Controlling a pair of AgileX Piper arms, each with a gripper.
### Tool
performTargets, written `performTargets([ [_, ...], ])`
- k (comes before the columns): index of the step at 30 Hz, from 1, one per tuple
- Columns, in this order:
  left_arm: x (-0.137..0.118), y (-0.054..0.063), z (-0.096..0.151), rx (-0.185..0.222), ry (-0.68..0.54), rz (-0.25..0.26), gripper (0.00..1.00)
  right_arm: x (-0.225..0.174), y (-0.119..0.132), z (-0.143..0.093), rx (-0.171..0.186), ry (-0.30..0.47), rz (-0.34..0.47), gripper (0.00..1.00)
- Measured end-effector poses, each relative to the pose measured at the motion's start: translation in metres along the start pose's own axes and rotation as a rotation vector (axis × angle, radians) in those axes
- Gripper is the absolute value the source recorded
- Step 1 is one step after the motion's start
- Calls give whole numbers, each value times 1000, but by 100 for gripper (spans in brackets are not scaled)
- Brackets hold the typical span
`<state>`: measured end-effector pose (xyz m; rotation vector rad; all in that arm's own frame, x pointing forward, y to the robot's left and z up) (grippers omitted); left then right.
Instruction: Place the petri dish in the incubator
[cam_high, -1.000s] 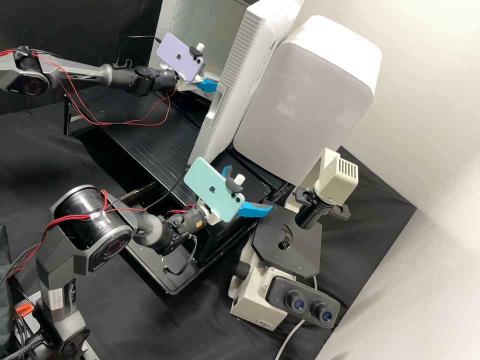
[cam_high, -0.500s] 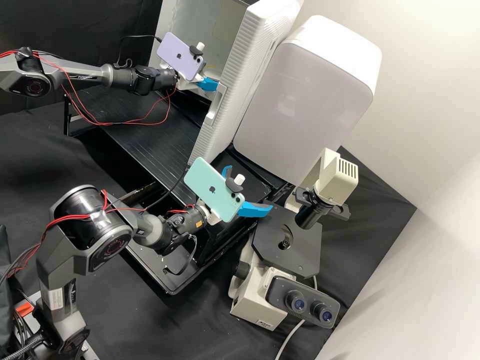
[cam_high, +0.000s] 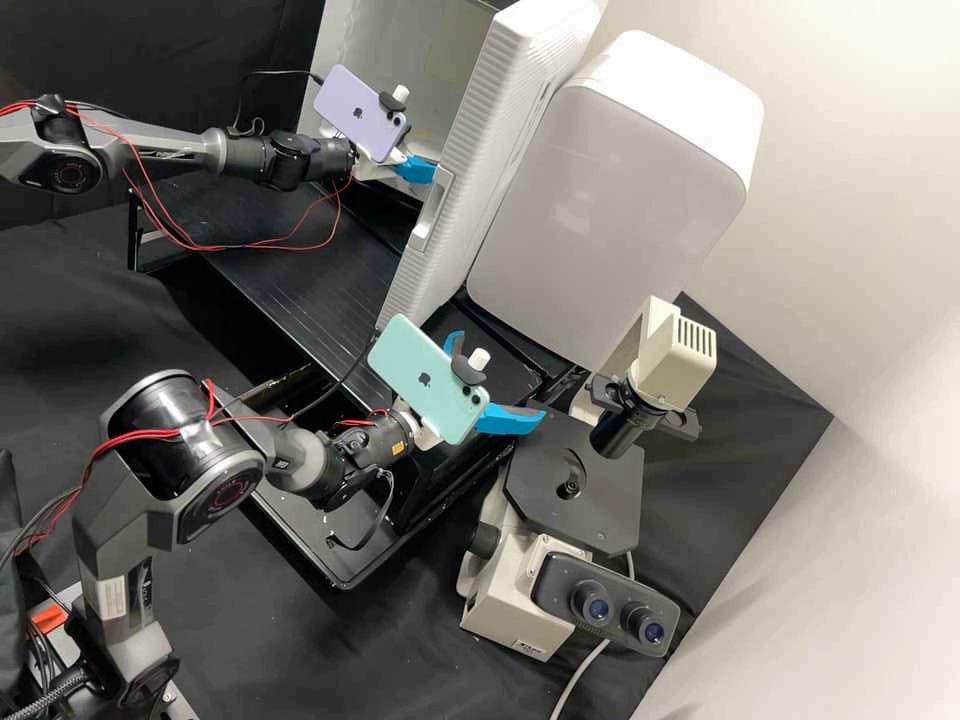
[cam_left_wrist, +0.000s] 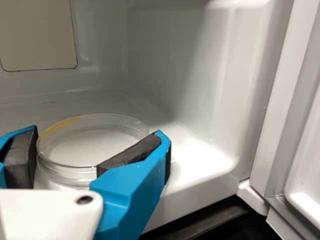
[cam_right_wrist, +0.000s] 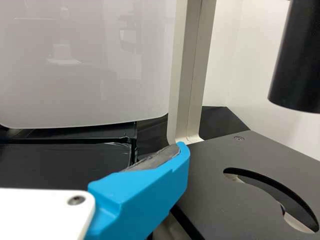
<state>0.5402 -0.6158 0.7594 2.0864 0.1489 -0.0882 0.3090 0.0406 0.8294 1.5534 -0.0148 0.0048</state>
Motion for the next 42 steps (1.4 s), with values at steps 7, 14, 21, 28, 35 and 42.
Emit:
performTargets([
  [7,0,0,-1,2,2,-1,100,0,0,0,0,0,0,100],
  [14,0,0,-1,2,2,-1,100,0,0,0,0,0,0,100],
  [21,0,0,-1,2,2,-1,100,0,0,0,0,0,0,100],
  [28,-1,-5,-3,26,7,-16,100,0,0,0,0,0,0,100],
  [35,-6,-4,-4,32,11,-27,100,0,0,0,0,0,0,100],
  [42,-9,-5,-3,47,8,-32,100,0,0,0,0,0,0,100],
])
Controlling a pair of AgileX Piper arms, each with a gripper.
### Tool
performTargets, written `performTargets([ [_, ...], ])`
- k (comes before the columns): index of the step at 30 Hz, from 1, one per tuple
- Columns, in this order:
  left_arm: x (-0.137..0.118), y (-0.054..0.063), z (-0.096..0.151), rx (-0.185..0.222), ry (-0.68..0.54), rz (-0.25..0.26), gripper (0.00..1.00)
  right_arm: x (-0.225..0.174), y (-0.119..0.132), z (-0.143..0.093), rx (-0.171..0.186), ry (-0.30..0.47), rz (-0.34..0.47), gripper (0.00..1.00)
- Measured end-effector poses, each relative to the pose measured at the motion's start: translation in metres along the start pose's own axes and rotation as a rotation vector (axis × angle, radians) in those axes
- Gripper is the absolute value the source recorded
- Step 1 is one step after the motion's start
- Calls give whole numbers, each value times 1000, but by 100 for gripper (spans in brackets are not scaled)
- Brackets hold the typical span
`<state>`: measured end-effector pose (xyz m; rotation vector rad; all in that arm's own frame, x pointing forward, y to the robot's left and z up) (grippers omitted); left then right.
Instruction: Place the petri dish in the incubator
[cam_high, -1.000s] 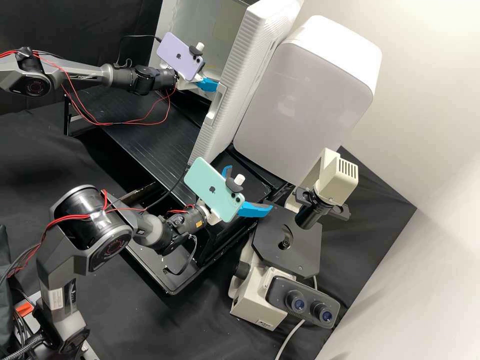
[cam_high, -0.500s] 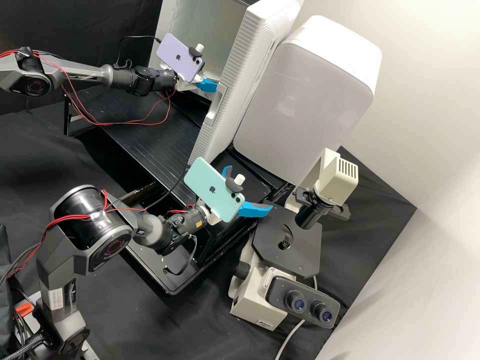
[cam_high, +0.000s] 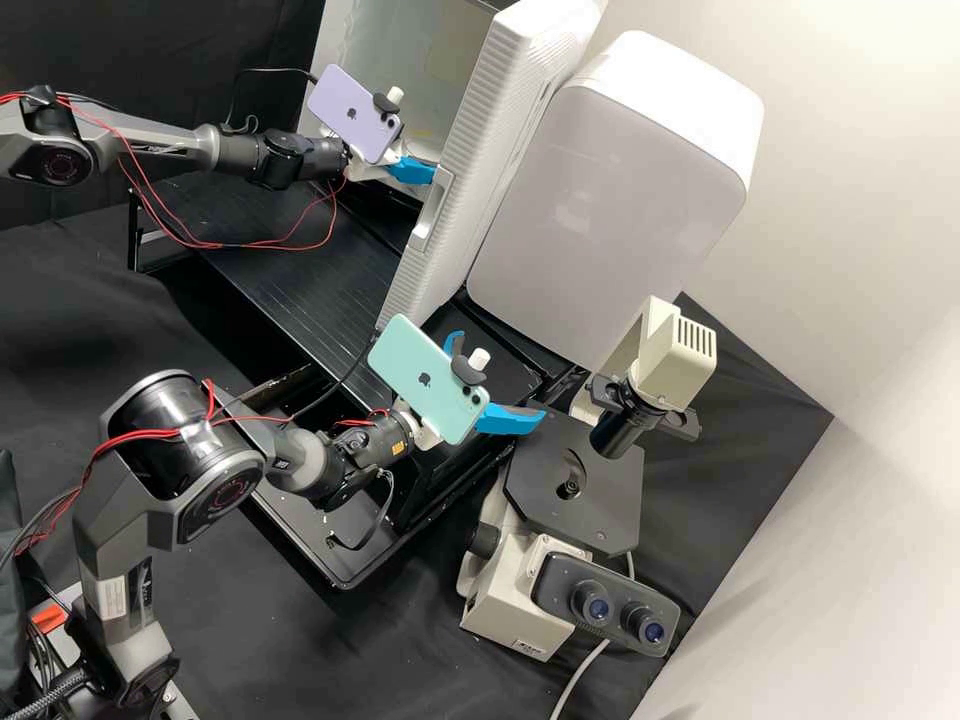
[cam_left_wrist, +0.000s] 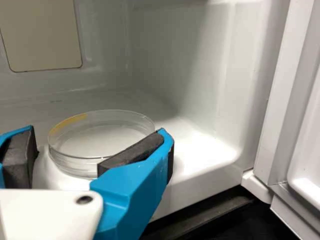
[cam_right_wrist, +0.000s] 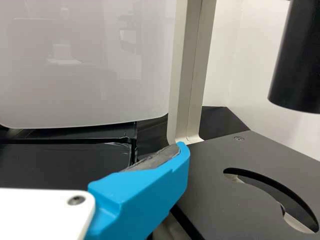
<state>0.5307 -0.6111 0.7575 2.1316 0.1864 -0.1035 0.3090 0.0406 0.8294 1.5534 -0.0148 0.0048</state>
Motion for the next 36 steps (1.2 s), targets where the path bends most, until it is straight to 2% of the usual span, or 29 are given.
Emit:
performTargets([
  [5,-9,-2,-1,54,13,30,100,0,0,0,0,0,0,100],
  [9,-24,-10,-2,130,30,97,100,0,0,0,0,0,0,100],
  [10,-27,-11,-3,119,30,117,100,0,0,0,0,0,0,100],
  [11,-34,-12,-1,136,12,142,100,0,0,0,0,0,0,100],
  [13,-42,-18,-1,139,-12,152,100,0,0,0,0,0,0,100],
  [17,-57,-27,6,136,-89,135,100,0,0,0,0,0,0,100],
  [22,-81,-32,16,112,-182,125,100,0,0,0,0,0,0,100],
  [26,-102,-31,25,95,-248,133,100,0,0,0,0,0,0,100],
  [36,-147,-43,34,101,-371,123,100,0,0,0,0,0,0,100],
])
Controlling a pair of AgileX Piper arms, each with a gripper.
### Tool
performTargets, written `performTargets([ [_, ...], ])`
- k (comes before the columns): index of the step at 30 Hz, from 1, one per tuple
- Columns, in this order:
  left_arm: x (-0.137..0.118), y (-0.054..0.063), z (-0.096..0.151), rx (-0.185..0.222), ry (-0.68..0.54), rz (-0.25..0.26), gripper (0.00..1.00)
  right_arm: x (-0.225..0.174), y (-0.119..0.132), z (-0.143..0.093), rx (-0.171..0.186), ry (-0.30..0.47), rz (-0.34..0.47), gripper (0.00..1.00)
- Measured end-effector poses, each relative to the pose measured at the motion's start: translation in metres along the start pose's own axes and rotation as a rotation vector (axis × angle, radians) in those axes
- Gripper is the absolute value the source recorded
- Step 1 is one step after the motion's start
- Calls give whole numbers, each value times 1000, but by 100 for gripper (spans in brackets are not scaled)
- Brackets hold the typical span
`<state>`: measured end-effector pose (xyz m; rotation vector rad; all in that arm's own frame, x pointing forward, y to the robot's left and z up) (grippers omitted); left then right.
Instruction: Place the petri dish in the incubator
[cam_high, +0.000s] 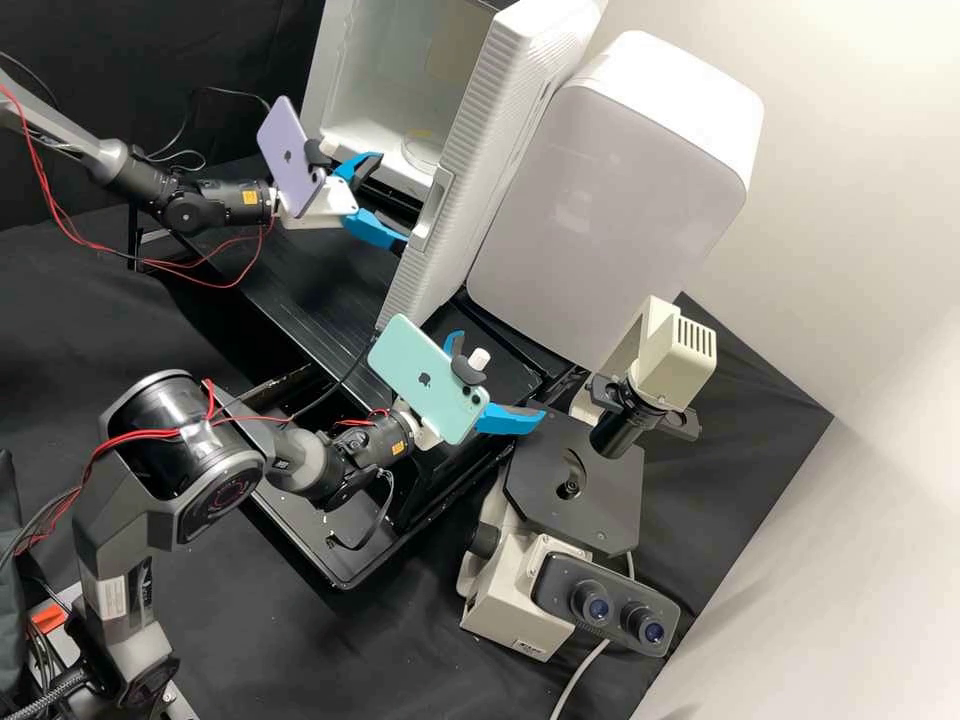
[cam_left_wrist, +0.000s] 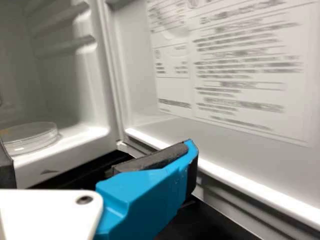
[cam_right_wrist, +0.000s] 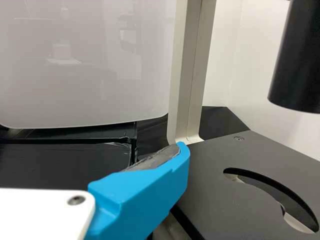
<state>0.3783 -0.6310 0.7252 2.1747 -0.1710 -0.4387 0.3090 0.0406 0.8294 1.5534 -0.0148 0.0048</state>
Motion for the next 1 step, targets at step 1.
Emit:
performTargets([
  [1,-4,-1,0,0,-6,-3,100,0,0,0,0,0,0,100],
])
